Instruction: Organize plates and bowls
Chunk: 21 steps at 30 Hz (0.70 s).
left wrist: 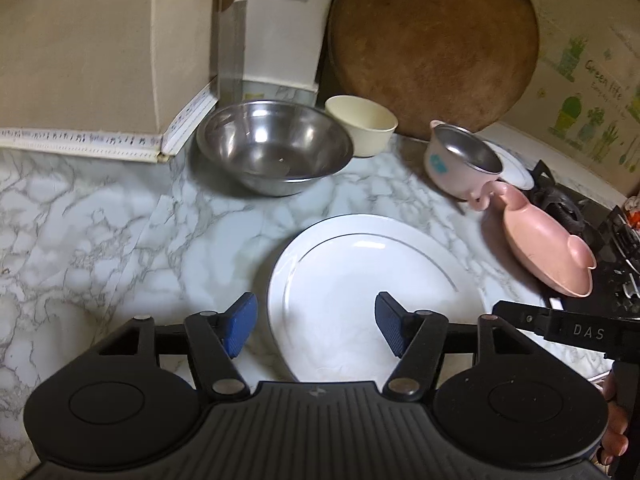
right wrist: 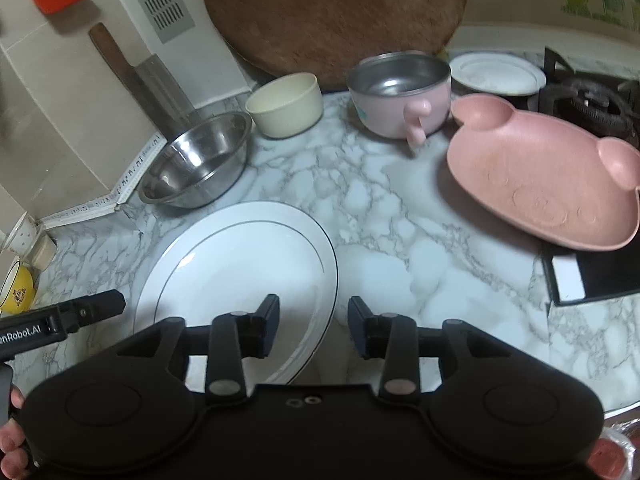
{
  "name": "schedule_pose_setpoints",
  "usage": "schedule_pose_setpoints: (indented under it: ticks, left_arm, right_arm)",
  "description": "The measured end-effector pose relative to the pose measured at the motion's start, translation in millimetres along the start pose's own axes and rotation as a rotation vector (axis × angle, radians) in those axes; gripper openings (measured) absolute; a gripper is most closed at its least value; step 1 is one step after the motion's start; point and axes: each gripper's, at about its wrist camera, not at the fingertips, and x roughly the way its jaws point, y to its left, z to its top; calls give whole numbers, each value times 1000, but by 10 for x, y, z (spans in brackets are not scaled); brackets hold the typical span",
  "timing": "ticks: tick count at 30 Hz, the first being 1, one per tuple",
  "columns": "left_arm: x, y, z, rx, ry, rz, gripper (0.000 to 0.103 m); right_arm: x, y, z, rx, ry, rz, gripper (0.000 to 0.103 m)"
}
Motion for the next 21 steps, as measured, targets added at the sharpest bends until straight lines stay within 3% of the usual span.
schedule_pose_setpoints:
  ticks: [3,6,21]
  left_arm:
    - [-44,-53,18,12,-12,-11,64]
    - [-87,-128,41,32,-25,-23,65]
    - [-130,-321,106,85,-83,-36,79]
  right_arm:
    - [-83,18,6,-18,-21,2,50]
    - [-153,47,14,-36,-42,-1,64]
    - [-344,100,47,-103,-109,-9,88]
